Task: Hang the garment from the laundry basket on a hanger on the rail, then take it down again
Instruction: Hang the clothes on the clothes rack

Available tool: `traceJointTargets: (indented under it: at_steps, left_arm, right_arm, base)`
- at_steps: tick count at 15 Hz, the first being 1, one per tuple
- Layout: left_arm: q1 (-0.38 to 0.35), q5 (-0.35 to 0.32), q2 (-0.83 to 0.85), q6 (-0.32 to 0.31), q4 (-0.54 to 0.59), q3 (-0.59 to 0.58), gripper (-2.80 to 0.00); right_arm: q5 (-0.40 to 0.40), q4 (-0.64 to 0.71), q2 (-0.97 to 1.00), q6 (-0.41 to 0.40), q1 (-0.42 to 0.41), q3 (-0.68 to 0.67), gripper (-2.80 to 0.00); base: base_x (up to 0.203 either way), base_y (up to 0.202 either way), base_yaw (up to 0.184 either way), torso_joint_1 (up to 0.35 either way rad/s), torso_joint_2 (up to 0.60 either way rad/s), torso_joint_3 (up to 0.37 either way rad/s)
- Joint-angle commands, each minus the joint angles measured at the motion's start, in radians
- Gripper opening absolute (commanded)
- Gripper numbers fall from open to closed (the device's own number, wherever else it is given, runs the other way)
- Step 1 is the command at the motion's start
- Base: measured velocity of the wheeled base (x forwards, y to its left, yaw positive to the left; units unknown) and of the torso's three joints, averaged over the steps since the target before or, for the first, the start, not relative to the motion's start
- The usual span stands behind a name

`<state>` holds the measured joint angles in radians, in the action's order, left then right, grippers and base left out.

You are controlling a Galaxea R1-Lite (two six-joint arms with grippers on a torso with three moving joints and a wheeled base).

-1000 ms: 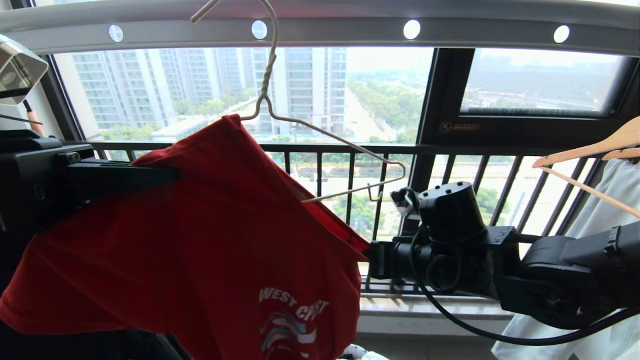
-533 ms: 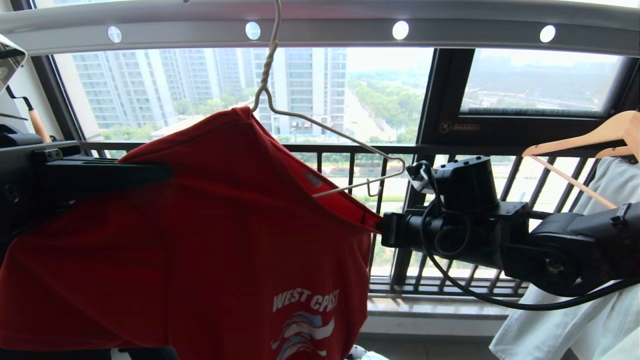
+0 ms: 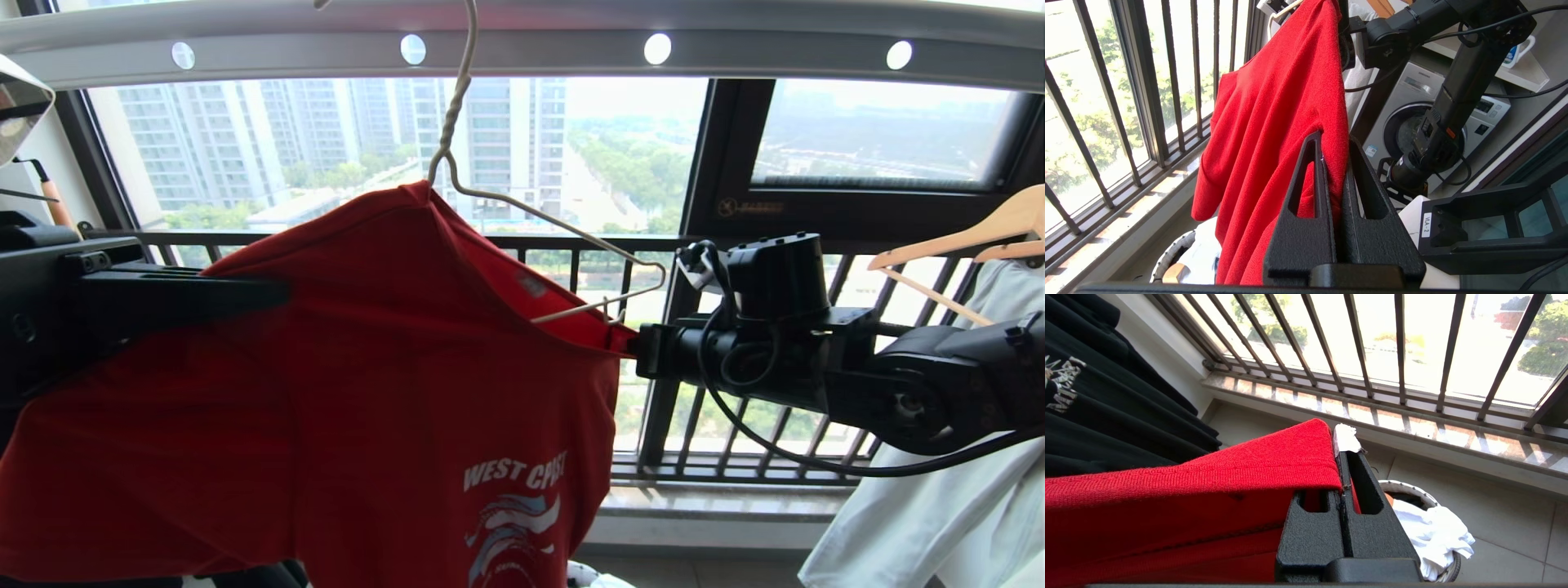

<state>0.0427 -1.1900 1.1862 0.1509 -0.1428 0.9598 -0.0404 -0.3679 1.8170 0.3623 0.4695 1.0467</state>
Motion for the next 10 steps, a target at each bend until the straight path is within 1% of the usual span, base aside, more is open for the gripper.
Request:
traceJointTargets:
  at_steps: [1, 7, 10]
  left_arm:
    - [0.021, -0.007, 0.001, 0.007, -0.001, -0.006, -2.8]
    - [0.023, -0.003, 0.029, -0.002, -0.003, -0.01, -2.8]
    - [0.025, -0.003, 0.044, -0.001, -0.003, -0.009, -2.8]
  right_arm:
    - [-0.001, -0.003, 0.005, -0.005, -0.013, 0.009, -2.8]
    - [-0.001, -0.002, 0.001, -0.031, -0.06, 0.024, -2.8]
    - [-0.002, -0.002, -0.001, -0.031, -0.068, 0.027, -2.8]
  base:
    - [0.0, 0.0, 0.0, 0.0, 0.0, 0.0]
    - [0.0, 0.0, 0.0, 0.0, 0.0, 0.0]
    - [0.0, 0.0, 0.0, 0.0, 0.0, 0.0]
